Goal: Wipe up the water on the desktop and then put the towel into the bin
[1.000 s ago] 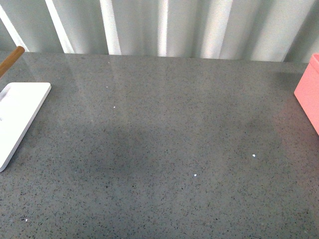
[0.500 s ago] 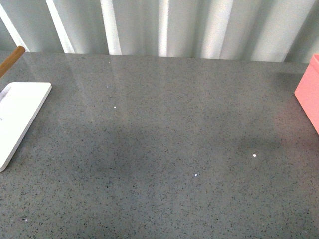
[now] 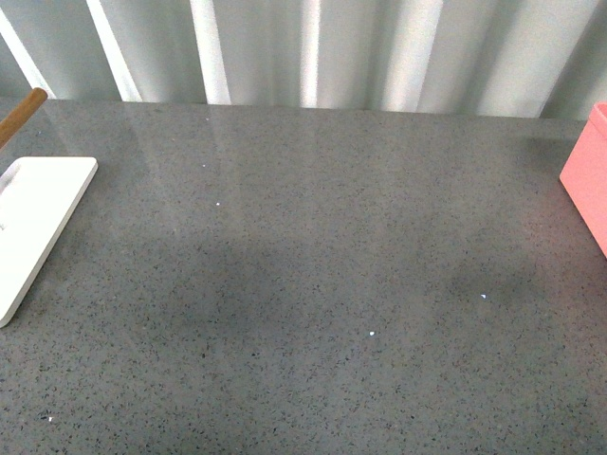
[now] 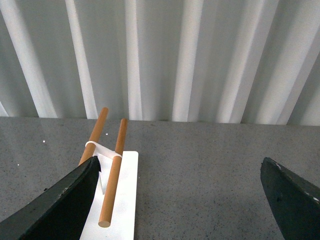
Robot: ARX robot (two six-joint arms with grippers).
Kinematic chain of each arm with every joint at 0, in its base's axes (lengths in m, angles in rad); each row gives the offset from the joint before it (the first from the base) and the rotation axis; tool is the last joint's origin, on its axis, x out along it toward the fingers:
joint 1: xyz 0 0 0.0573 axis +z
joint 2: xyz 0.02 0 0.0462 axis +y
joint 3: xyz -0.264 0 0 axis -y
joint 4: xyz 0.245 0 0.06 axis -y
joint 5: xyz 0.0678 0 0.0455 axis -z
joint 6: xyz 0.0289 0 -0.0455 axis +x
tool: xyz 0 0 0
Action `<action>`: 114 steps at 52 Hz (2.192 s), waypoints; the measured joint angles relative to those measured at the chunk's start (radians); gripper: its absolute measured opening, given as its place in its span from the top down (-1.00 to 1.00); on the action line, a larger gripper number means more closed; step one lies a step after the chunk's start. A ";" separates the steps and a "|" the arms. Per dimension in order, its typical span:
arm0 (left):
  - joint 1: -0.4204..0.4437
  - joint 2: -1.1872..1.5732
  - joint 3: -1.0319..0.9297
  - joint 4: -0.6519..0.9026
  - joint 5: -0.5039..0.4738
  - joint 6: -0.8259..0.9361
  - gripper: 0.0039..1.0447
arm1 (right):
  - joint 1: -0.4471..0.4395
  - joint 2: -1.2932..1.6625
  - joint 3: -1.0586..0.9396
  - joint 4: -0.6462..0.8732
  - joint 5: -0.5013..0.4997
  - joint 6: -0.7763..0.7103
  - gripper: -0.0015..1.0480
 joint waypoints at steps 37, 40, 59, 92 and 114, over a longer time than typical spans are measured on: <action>0.000 0.000 0.000 0.000 0.000 0.000 -0.87 | 0.000 -0.248 -0.001 -0.243 0.003 0.004 0.94; 0.000 0.000 0.000 0.000 0.000 0.000 -0.87 | 0.000 -0.261 -0.001 -0.256 0.003 0.004 0.94; 0.000 0.000 0.000 0.000 0.000 0.000 -0.87 | 0.000 -0.458 -0.001 -0.455 0.005 0.006 0.94; 0.000 -0.001 0.000 0.000 0.000 0.000 -0.87 | 0.000 -0.460 -0.001 -0.461 0.005 0.007 -0.59; 0.000 -0.001 0.000 0.000 0.000 0.000 -0.87 | 0.000 -0.460 -0.001 -0.461 0.005 0.008 -0.86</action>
